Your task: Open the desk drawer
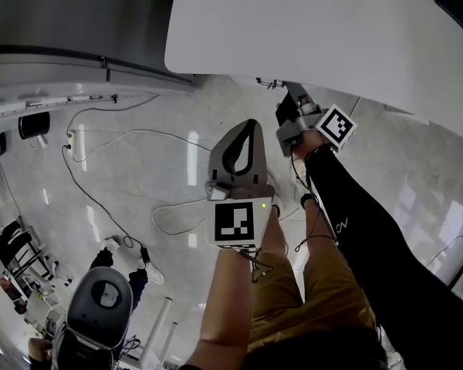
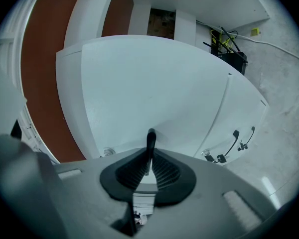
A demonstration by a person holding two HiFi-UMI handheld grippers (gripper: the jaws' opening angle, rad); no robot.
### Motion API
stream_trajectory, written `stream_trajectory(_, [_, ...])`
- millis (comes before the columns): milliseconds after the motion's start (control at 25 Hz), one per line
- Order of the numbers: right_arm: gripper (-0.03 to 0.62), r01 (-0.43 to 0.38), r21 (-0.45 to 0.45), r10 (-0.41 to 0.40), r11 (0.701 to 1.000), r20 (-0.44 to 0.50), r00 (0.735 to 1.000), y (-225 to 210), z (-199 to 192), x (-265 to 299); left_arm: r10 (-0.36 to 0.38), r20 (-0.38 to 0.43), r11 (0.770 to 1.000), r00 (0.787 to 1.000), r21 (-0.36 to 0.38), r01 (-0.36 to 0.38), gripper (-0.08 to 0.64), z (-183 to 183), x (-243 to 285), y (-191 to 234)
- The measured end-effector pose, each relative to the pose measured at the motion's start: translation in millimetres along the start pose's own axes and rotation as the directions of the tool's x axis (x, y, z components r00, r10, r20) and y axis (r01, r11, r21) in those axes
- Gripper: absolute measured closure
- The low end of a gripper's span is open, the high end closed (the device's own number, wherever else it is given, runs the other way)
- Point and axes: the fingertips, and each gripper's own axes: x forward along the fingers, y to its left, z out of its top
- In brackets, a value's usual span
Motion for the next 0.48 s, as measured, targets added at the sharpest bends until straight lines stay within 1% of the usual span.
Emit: stream_trajectory(480, [0.561, 0.008, 0.016, -0.009, 1.000, 0.020, 1.000, 0.6, -4.4, -1.2, 0.015, 0.000, 1.000, 1.000, -0.005, -0.015, 0.552, -2.1, -9.2, 9.7])
